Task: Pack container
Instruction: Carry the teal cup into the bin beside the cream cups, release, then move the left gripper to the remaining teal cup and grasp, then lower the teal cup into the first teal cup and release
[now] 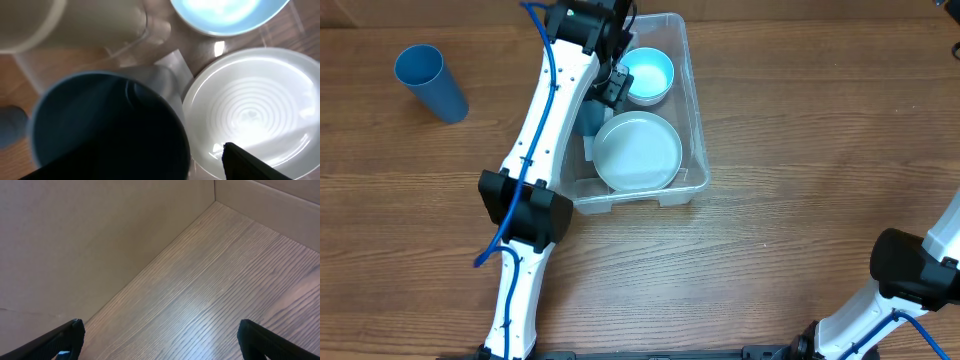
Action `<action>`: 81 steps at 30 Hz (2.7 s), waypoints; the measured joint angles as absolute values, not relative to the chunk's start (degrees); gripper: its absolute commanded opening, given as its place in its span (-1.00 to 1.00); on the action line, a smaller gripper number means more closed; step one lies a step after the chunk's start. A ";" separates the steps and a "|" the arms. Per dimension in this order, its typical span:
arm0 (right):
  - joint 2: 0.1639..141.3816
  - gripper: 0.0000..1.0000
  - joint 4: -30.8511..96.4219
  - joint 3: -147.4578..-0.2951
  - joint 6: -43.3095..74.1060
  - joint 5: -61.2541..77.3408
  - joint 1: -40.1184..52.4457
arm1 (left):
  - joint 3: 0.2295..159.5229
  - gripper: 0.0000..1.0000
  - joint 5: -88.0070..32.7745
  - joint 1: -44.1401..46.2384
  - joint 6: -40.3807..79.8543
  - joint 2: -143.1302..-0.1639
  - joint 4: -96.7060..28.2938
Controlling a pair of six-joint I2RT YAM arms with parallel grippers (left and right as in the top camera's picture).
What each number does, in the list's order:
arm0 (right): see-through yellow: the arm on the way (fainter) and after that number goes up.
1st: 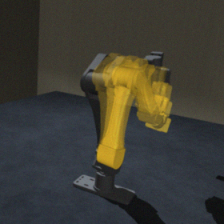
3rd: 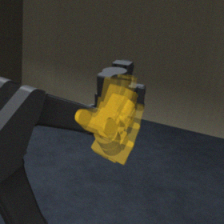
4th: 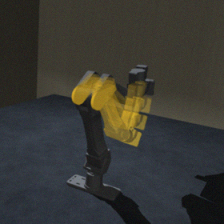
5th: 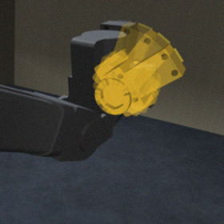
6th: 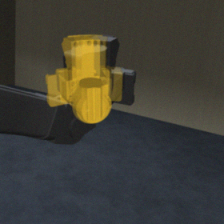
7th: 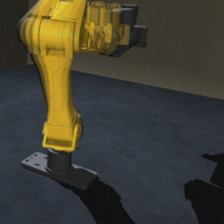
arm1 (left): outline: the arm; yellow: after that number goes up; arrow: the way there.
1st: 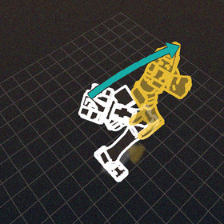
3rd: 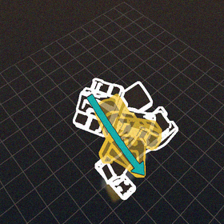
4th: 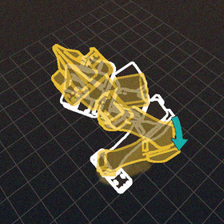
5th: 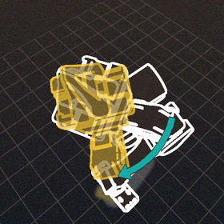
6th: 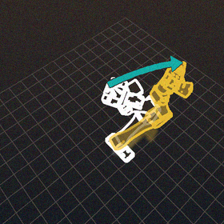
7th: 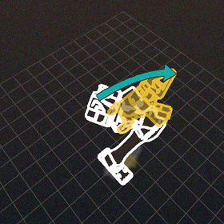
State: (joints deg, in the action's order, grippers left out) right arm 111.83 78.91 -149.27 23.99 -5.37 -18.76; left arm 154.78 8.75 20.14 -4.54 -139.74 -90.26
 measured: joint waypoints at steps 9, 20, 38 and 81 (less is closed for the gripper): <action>111.83 1.00 78.89 -149.27 23.99 -5.37 -18.76 | 161.51 0.77 8.86 16.78 -4.36 -122.15 -93.36; 111.83 1.00 78.89 -149.27 23.99 -5.37 -18.76 | 156.99 0.71 -5.91 -20.21 0.12 -131.15 -86.04; 111.83 1.00 78.89 -149.27 23.97 -5.34 -18.76 | 156.66 0.59 -9.52 -14.00 -4.67 -141.05 -77.17; 111.83 1.00 78.94 -149.27 23.99 -5.34 -18.76 | 157.64 -0.92 -6.35 5.56 -1.48 -115.39 -84.53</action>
